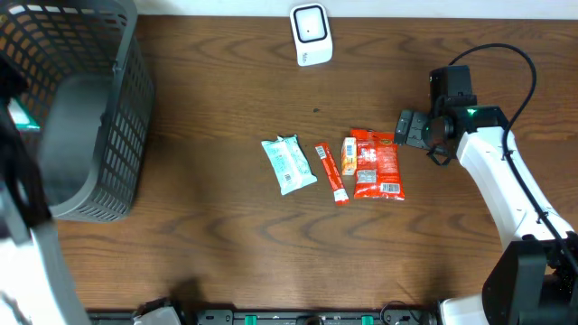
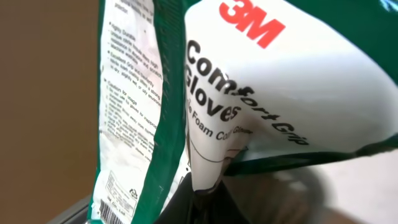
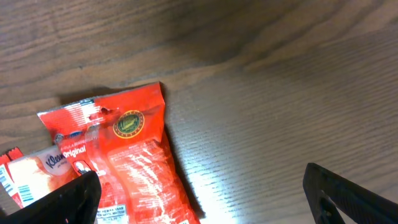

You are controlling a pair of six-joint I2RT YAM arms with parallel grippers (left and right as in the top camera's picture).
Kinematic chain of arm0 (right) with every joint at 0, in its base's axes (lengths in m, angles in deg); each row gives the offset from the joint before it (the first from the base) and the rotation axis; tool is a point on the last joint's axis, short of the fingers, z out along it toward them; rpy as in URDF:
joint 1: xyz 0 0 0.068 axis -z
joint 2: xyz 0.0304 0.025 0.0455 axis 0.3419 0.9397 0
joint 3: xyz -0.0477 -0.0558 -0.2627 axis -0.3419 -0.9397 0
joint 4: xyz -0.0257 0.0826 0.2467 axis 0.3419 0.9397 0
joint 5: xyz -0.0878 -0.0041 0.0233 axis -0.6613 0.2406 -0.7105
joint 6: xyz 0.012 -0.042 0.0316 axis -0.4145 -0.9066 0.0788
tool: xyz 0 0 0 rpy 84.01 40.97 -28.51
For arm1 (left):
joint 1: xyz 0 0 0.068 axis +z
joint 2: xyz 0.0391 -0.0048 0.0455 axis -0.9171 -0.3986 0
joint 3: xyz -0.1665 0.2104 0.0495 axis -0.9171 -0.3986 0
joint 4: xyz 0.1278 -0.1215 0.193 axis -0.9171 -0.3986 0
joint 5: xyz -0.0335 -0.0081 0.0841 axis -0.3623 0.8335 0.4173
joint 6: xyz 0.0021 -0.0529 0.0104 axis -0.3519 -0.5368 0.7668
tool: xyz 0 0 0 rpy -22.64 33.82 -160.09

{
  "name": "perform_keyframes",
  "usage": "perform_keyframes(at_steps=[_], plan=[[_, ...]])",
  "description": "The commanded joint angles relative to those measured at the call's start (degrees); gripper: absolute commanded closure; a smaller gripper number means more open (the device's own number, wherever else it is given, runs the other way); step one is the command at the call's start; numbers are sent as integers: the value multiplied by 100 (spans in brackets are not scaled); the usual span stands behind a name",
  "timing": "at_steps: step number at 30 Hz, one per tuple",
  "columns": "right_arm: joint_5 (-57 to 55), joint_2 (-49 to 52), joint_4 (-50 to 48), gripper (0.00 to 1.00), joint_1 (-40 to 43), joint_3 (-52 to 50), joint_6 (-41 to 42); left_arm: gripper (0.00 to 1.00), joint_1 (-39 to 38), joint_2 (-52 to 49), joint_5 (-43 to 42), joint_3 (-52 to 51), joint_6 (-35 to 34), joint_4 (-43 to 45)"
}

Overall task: Scan the item barcode
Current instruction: 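Lift the 3M Comfort Grip gloves pack out toward table center, then lay the gloves pack left of the wipes pack and release it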

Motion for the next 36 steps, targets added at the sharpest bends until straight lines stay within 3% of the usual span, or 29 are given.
perform_keyframes(at_steps=[1,9,14,22,36], plan=[[-57,-13,0,1,2,55,17,93,-522,680,-192,81,-420,-291],[-57,-13,0,1,2,55,15,93,-2002,754,-271,-28,-1698,-2341],[-57,-13,0,1,2,55,17,93,-3008,254,-269,-487,-2127,-2990],[-57,-13,0,1,2,55,17,93,-4203,-1172,-264,-1565,-2645,-2597],[-57,-13,2,1,4,55,17,93,-4562,-3901,-269,-1718,-3003,-1733]])
